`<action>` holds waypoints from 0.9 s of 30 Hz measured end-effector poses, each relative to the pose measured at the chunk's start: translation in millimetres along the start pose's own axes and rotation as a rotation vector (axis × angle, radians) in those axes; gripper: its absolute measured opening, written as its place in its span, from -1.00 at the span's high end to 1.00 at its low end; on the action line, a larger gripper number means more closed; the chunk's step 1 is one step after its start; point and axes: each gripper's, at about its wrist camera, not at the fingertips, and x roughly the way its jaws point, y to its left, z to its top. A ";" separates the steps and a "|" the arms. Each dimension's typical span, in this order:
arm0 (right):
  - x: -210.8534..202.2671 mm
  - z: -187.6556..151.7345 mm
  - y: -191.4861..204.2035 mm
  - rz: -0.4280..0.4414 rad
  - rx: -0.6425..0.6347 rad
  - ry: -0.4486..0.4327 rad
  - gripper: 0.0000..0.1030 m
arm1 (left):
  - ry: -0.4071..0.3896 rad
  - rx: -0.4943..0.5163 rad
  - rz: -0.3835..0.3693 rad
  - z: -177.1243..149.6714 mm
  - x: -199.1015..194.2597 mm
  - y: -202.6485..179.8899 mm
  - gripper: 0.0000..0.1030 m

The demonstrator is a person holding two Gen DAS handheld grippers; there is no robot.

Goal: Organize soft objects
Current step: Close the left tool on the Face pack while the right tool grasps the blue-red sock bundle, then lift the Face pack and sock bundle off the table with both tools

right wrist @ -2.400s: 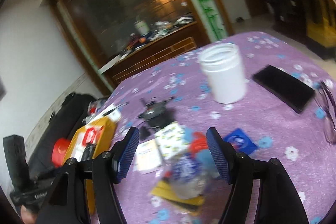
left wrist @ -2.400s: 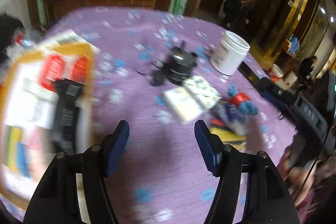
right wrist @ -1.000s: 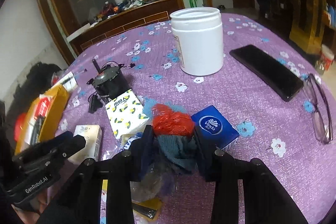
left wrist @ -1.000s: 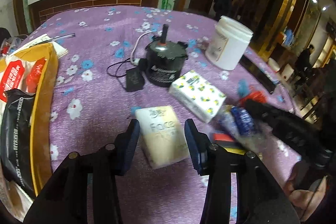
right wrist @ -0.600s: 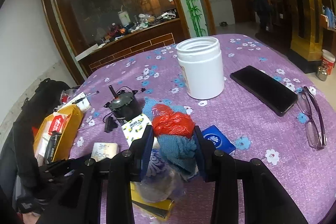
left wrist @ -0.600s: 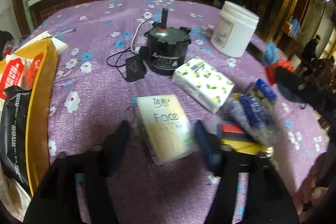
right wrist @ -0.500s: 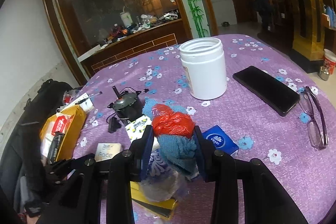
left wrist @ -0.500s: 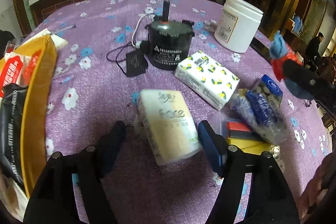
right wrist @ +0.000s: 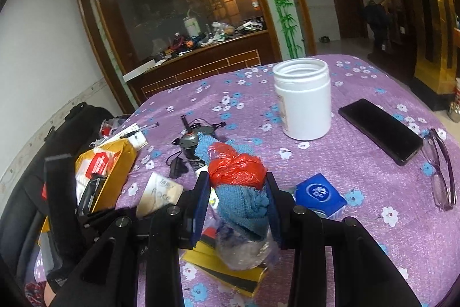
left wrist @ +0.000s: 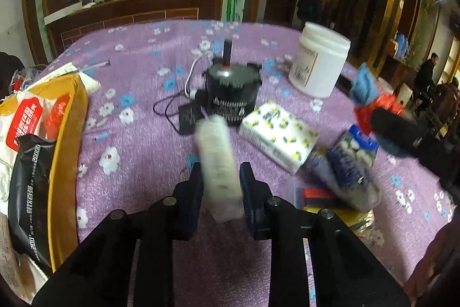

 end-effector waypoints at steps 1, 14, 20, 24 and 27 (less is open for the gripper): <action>-0.3 -0.3 1.3 0.002 -0.006 0.000 0.26 | -0.004 0.005 0.007 0.8 -0.7 -0.4 0.57; 0.4 -0.5 1.9 0.006 -0.006 0.007 0.26 | 0.071 -0.026 -0.012 -3.5 17.4 4.2 0.79; 1.3 -1.0 2.3 0.009 -0.006 0.013 0.26 | -0.046 0.007 -0.016 -0.1 -7.4 -3.3 0.79; 1.5 -1.3 4.0 0.014 -0.015 0.013 0.26 | -0.118 0.009 -0.009 2.9 -22.4 -2.9 0.79; 2.4 -1.5 6.0 0.016 -0.021 0.015 0.26 | -0.140 0.015 0.002 4.4 -26.7 -3.3 0.79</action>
